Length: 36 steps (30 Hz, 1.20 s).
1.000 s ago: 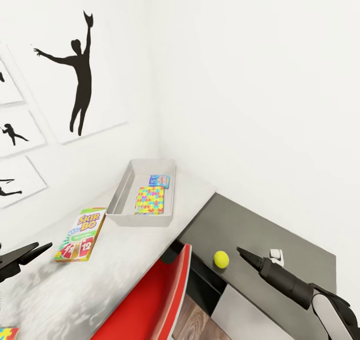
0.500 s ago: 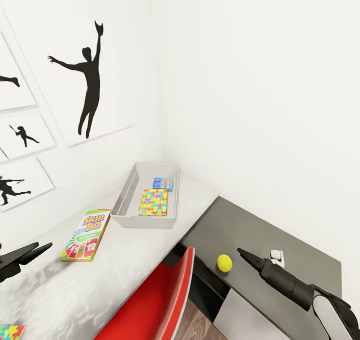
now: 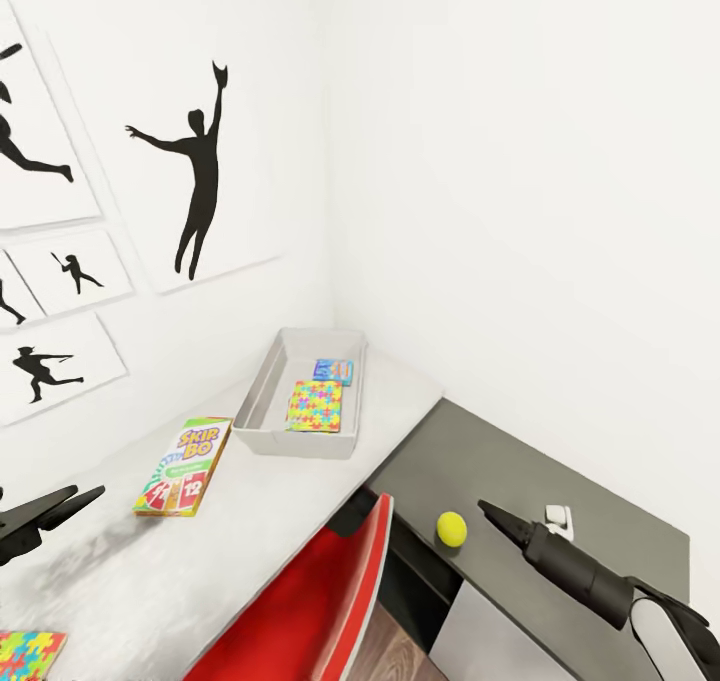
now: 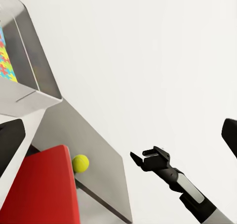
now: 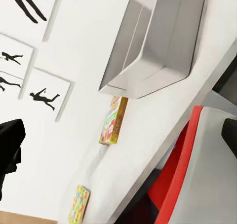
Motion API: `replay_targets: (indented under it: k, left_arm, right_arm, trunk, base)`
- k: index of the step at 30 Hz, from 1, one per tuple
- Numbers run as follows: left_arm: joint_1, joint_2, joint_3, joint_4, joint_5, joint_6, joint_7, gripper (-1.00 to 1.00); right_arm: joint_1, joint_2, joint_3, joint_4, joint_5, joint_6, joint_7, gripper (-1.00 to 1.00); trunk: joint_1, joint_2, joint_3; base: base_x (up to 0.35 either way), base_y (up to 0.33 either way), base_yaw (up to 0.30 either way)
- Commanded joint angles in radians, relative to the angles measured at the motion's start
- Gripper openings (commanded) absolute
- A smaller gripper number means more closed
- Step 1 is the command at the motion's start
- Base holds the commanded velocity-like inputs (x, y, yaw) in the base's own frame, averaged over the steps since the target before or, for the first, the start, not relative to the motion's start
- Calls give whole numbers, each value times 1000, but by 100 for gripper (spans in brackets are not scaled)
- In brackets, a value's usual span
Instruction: Put all the toys in the child's room - the three board games (two on the bed and one on the table), the two jigsaw puzzles on the table, and the tennis ball on the table - inside the toy box on the table in the child's room.
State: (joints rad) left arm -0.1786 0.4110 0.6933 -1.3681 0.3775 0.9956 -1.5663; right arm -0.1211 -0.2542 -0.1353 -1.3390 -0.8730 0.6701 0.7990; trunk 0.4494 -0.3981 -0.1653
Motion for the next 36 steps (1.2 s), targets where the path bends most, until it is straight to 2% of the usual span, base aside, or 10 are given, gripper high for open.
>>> replay_targets:
  k: [1, 12, 27, 36]
  left_arm:
    - [-1, 0, 0, 0, -2, 11, -4, 100]
    - [-1, 0, 0, -1, -2, 11, -4, 100]
    - [-1, 0, 0, -2, -2, 11, -4, 100]
    - [-1, -1, 0, -2, -2, 11, -4, 100]
  right_arm:
    - [0, 0, -1, 0, -5, 6, 0, 100]
    - [0, 0, -1, 0, -4, 6, 0, 100]
    - [0, 0, -3, 0, -4, 7, 0, 100]
    - [0, 0, -6, 0, -5, 8, 0, 100]
  trunk:
    - [1, -2, 0]
    - [1, -2, 17]
    - [1, -2, 39]
    - [1, -2, 43]
  base:
    - [-7, -6, 71]
    - [-31, -2, 72]
    - [-254, 0, 160]
    - [-77, 0, 78]
